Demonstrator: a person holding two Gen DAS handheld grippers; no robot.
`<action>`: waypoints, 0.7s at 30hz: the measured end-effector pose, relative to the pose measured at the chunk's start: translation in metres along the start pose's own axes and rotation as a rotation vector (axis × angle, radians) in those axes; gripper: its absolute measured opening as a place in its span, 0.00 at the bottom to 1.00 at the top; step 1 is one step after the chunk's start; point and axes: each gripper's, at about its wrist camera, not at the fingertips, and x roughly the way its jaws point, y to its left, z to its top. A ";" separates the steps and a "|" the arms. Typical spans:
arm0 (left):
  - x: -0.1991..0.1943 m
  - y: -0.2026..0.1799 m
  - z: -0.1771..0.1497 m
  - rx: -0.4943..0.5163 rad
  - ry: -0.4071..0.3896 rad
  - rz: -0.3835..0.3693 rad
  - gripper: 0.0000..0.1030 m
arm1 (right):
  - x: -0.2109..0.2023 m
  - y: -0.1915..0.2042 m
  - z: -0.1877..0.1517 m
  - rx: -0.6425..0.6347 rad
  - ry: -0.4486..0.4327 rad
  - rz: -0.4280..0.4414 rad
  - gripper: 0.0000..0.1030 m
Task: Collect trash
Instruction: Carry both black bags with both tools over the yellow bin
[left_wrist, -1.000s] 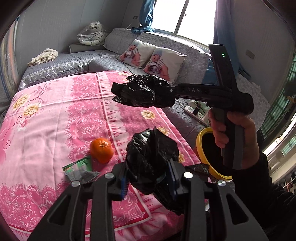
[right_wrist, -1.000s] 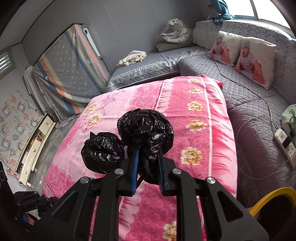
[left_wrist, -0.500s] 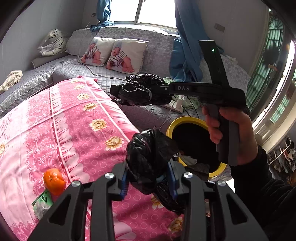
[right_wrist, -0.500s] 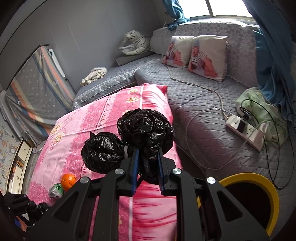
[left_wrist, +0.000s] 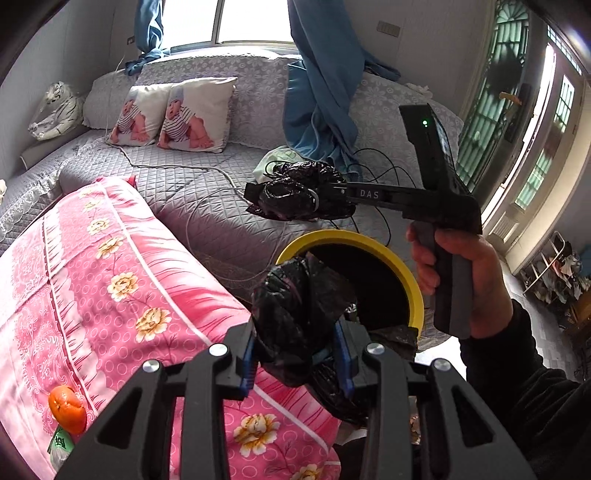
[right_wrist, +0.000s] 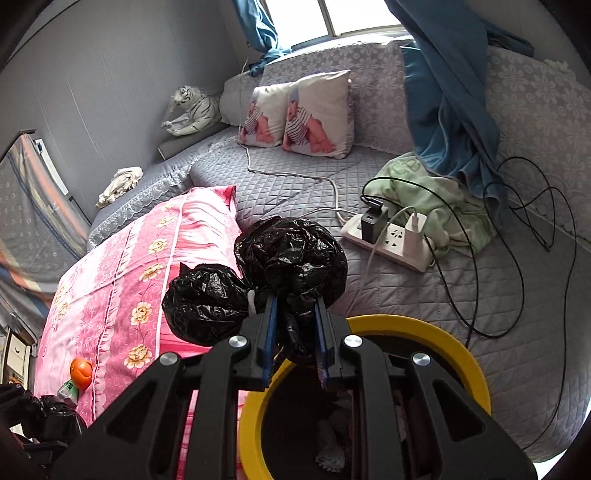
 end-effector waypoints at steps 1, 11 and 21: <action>0.003 -0.003 0.002 0.006 0.004 -0.003 0.31 | -0.003 -0.004 -0.001 0.009 -0.003 -0.008 0.16; 0.038 -0.026 0.015 0.045 0.018 -0.046 0.31 | -0.024 -0.048 -0.012 0.086 -0.042 -0.134 0.16; 0.099 -0.042 0.019 0.054 0.098 -0.088 0.31 | -0.018 -0.075 -0.028 0.106 -0.006 -0.240 0.17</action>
